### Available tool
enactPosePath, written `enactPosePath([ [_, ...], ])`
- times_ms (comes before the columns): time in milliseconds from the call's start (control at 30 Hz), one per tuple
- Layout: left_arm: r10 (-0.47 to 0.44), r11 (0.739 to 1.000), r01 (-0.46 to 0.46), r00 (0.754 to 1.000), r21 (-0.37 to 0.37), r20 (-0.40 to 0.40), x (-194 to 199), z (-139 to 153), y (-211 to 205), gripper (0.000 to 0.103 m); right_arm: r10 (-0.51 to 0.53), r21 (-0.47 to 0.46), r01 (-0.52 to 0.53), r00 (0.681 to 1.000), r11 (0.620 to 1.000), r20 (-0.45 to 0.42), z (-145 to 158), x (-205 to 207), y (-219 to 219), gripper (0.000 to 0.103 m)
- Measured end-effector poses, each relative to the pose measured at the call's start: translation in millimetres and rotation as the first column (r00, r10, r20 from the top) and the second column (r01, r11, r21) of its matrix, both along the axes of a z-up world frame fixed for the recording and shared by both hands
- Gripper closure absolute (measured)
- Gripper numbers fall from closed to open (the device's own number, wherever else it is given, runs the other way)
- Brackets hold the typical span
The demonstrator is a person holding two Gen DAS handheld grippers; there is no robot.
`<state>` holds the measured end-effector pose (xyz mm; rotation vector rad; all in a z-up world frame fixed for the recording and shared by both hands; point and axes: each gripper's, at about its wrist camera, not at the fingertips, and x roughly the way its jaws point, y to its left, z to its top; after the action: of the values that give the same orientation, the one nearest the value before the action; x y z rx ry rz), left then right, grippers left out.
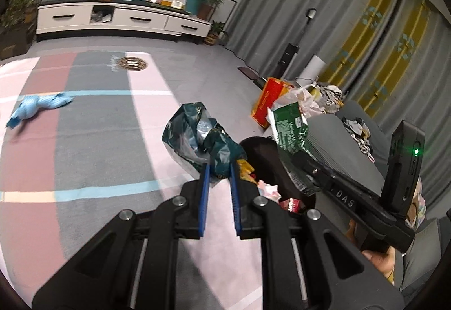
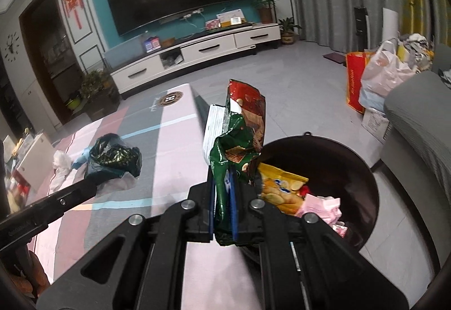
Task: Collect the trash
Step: 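Carry the green bag and snack bag over the black bin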
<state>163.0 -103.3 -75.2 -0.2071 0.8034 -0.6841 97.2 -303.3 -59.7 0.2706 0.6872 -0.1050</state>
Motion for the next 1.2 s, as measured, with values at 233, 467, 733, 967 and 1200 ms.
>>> enactPosePath([
  [233, -0.065, 0.998, 0.065, 0.998, 0.014, 0.009, -2, 3, -42, 0.087, -0.052, 0.019, 0.052, 0.999, 0.998, -0.002, -3, -10, -28, 0.094],
  [467, -0.109, 0.994, 0.109, 0.994, 0.029, 0.001, -1, 0, -74, 0.087, -0.098, 0.034, 0.098, 0.995, 0.995, -0.001, -6, -20, -53, 0.094],
  [733, -0.148, 0.988, 0.149, 0.989, 0.042, -0.028, 4, -7, -106, 0.087, -0.146, 0.061, 0.146, 0.989, 0.987, 0.0, -8, -25, -73, 0.094],
  [967, -0.165, 0.984, 0.168, 0.985, 0.064, -0.04, 5, -14, -123, 0.087, -0.16, 0.068, 0.16, 0.987, 0.985, -0.006, -12, -26, -80, 0.094],
  [1200, -0.186, 0.978, 0.19, 0.981, 0.089, -0.059, 9, -24, -136, 0.087, -0.18, 0.072, 0.181, 0.984, 0.981, -0.02, -14, -24, -85, 0.093],
])
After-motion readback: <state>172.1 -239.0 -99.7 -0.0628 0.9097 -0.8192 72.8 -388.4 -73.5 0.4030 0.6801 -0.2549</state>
